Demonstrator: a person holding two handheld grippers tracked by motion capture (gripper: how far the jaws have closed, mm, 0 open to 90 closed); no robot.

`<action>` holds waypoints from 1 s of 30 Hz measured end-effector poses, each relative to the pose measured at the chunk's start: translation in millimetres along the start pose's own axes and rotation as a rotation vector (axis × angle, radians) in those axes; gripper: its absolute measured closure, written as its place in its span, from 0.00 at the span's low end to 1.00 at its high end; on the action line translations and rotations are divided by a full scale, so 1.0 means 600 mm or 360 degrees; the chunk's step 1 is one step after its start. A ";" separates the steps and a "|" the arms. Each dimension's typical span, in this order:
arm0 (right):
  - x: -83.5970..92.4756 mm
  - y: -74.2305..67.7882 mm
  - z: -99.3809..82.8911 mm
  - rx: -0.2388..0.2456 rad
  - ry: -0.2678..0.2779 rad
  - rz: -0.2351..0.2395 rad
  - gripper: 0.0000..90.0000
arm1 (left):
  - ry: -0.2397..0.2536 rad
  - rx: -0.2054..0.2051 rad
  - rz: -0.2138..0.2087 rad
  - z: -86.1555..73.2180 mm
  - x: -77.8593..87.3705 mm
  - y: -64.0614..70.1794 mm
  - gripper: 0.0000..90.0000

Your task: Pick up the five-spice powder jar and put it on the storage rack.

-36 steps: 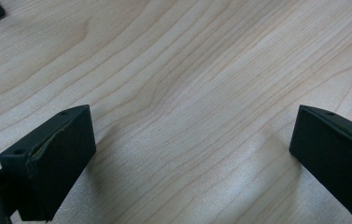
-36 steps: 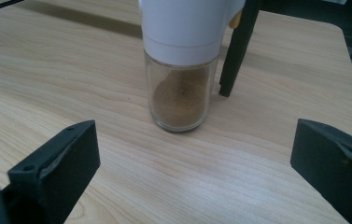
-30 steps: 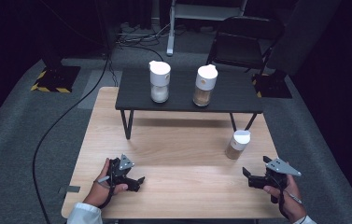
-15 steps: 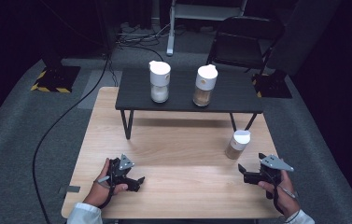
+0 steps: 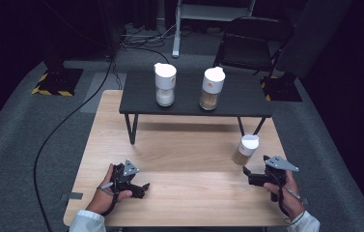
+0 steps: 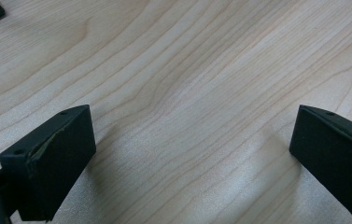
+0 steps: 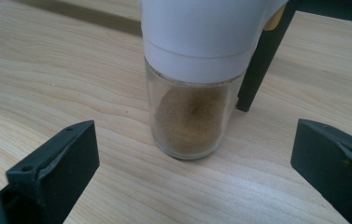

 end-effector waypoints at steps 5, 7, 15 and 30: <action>-0.008 0.003 0.004 -0.0019 -0.0005 0.0007 0.01 | 0.0003 -0.0003 0.0000 0.000 0.000 0.000 0.00; -0.012 0.004 0.005 -0.0030 -0.0002 0.0012 0.01 | 0.0003 -0.0001 0.0000 0.000 0.000 0.000 0.00; -0.025 0.013 0.011 -0.0085 0.0006 0.0033 0.01 | 0.0000 0.0000 0.0000 0.000 0.000 0.000 0.00; -0.048 0.006 0.026 -0.0045 -0.0004 0.0027 0.01 | 0.0001 -0.0001 -0.0001 0.000 0.000 0.000 0.00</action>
Point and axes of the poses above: each handheld gripper's, and its own axes: x roughly backward along the jaws, z roughly out of its top, y roughly to its right, the point moved 1 cm from there along -x, roughly forward along the jaws, and after that the axes turned 5 degrees about z, right-handed, at the moved point
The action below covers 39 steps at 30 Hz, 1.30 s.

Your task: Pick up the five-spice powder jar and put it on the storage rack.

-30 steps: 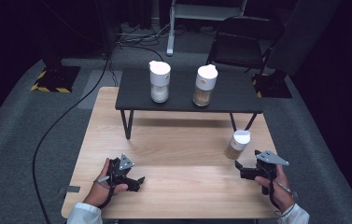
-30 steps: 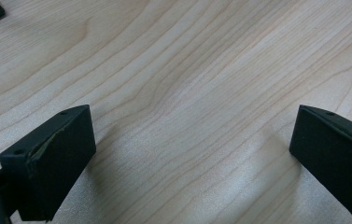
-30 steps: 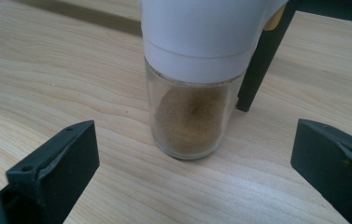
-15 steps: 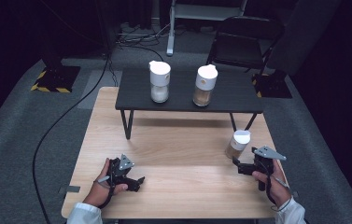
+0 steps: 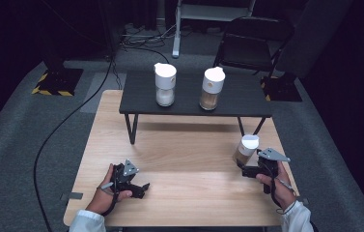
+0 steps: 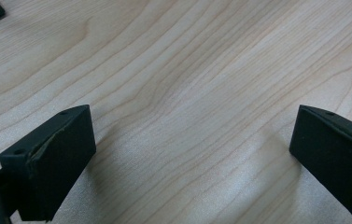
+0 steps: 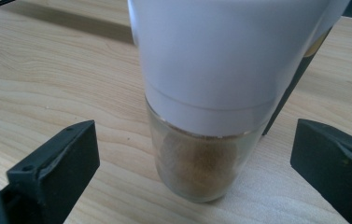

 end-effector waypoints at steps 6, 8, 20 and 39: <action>-0.008 0.001 0.004 -0.0009 -0.0002 -0.0014 0.01 | -0.0001 0.0001 0.0001 0.000 0.000 0.000 0.00; -0.011 0.003 0.004 -0.0016 0.0001 -0.0014 0.01 | -0.0001 0.0001 0.0002 0.000 0.000 0.000 0.00; -0.027 0.010 0.007 -0.0058 -0.0008 -0.0003 0.02 | -0.0001 0.0003 0.0000 0.000 0.000 0.000 0.00; -0.043 0.007 0.000 -0.0204 0.0079 -0.0082 0.12 | -0.0001 0.0003 -0.0001 0.000 0.000 0.000 0.00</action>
Point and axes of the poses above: each handheld gripper's, and its own axes: x roughly backward along the jaws, z roughly out of its top, y roughly to its right, the point moved 1 cm from there along -x, roughly forward along the jaws, and after that the axes turned 5 degrees about z, right-handed, at the moved point
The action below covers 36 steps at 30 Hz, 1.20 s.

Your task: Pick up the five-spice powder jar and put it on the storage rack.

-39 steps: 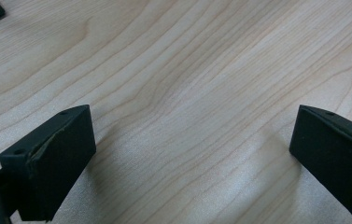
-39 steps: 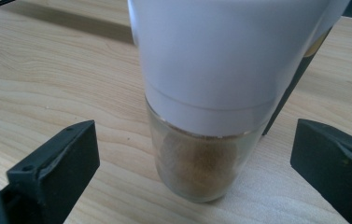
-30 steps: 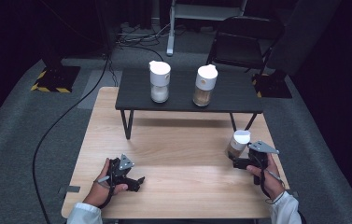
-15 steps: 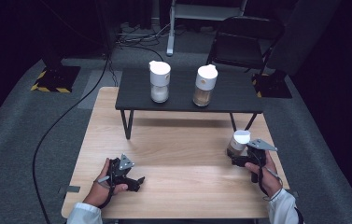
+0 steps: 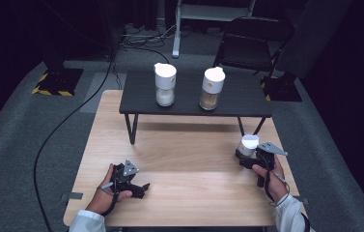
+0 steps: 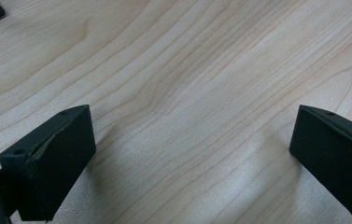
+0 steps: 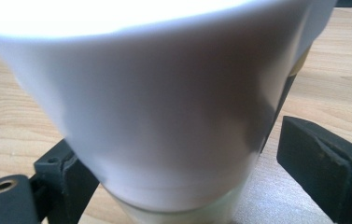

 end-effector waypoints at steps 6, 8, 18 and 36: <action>-0.004 -0.006 -0.002 0.0004 0.0033 0.0012 0.27 | 0.0002 -0.0002 0.0000 0.000 0.000 0.000 0.00; -0.005 -0.008 -0.002 0.0013 0.0040 0.0013 0.31 | 0.0002 -0.0001 -0.0002 0.000 0.000 0.000 0.00; -0.004 -0.018 -0.007 0.0082 0.0064 -0.0026 0.33 | 0.0002 -0.0003 -0.0003 0.000 0.000 -0.001 0.00; 0.001 -0.032 -0.012 0.0139 0.0085 -0.0066 0.33 | 0.0003 -0.0007 -0.0005 0.000 0.000 -0.001 0.00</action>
Point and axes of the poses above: each handheld gripper's, and its own axes: x roughly backward along the jaws, z roughly out of its top, y roughly to its right, the point moved 1 cm from there along -x, roughly forward along the jaws, and after that the axes turned 5 degrees about z, right-handed, at the moved point
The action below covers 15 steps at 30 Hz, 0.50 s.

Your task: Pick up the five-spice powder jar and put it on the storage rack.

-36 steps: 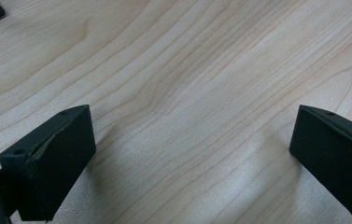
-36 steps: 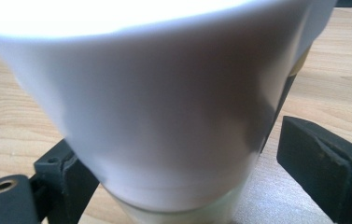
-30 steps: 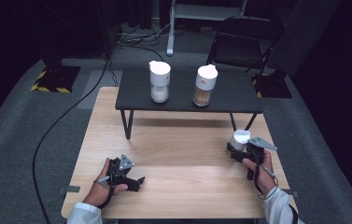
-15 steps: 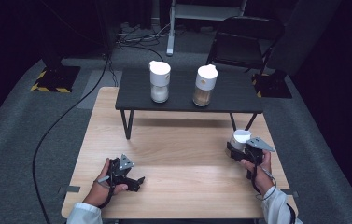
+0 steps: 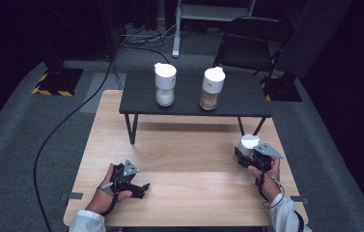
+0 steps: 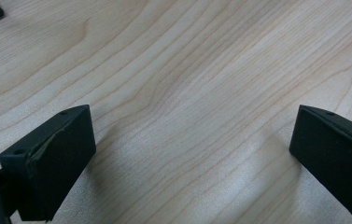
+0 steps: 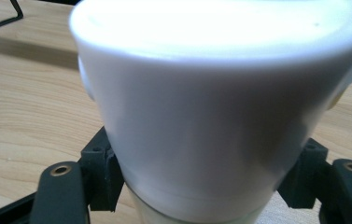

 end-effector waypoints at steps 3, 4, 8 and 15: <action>0.004 0.000 0.001 -0.0001 0.0014 -0.0002 0.33 | 0.0001 -0.0007 -0.0004 0.000 0.000 0.000 0.00; 0.006 0.000 0.002 -0.0011 0.0020 0.0000 0.33 | 0.0001 -0.0007 -0.0004 0.000 0.000 0.000 0.00; 0.016 -0.002 0.008 0.0015 0.0029 -0.0002 0.33 | 0.0001 -0.0006 -0.0004 0.000 0.000 0.000 0.00; 0.030 -0.002 0.014 0.0018 0.0056 0.0021 0.33 | 0.0001 -0.0007 -0.0004 0.000 0.000 0.000 0.00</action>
Point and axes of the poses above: each handheld gripper's, and its own axes: x roughly backward along the jaws, z roughly out of its top, y roughly to its right, the point moved 1 cm from there along -x, roughly forward along the jaws, and after that the axes turned 5 degrees about z, right-handed, at the moved point
